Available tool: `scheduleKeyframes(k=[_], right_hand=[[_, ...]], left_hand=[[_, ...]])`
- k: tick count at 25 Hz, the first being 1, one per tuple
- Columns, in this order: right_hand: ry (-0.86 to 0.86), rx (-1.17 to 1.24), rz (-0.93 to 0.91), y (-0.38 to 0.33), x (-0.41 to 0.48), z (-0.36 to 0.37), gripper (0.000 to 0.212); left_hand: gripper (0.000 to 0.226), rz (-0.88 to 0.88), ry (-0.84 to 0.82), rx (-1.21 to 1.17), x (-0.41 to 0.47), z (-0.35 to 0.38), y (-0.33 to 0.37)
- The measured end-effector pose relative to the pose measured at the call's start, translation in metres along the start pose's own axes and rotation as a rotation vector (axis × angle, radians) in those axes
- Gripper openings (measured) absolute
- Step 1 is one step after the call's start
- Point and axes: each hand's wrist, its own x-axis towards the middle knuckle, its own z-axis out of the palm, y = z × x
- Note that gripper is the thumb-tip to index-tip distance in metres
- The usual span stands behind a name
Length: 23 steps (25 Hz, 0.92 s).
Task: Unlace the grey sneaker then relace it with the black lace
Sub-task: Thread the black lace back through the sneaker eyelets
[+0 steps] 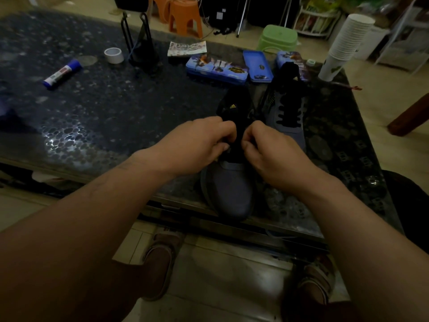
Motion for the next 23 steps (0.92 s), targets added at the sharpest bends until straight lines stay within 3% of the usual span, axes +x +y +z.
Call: scheduleKeyframes(k=[4, 11, 14, 17, 20, 23], right_hand=[[0.005, 0.044, 0.031, 0.0, 0.004, 0.001, 0.008], [0.01, 0.288, 0.129, 0.01, 0.002, 0.006, 0.009], [0.009, 0.343, 0.19, 0.009, 0.0, 0.004, 0.013], [0.006, 0.427, 0.307, 0.007, -0.002, 0.002, 0.027], [-0.015, 0.293, 0.375, -0.004, 0.0, 0.005, 0.037], [-0.005, 0.178, 0.362, -0.012, 0.004, 0.008, 0.031]], left_hand=[[0.017, -0.01, -0.053, 0.009, 0.004, -0.004, 0.001], [0.01, -0.13, 0.03, -0.105, 0.001, 0.001, 0.003], [0.011, -0.238, 0.019, -0.213, -0.001, 0.0, 0.005], [0.033, -0.432, -0.033, -0.292, -0.002, 0.0, 0.008], [0.042, -0.559, -0.075, -0.262, 0.001, 0.003, 0.012], [0.038, -0.594, -0.095, -0.186, 0.007, -0.001, 0.021]])
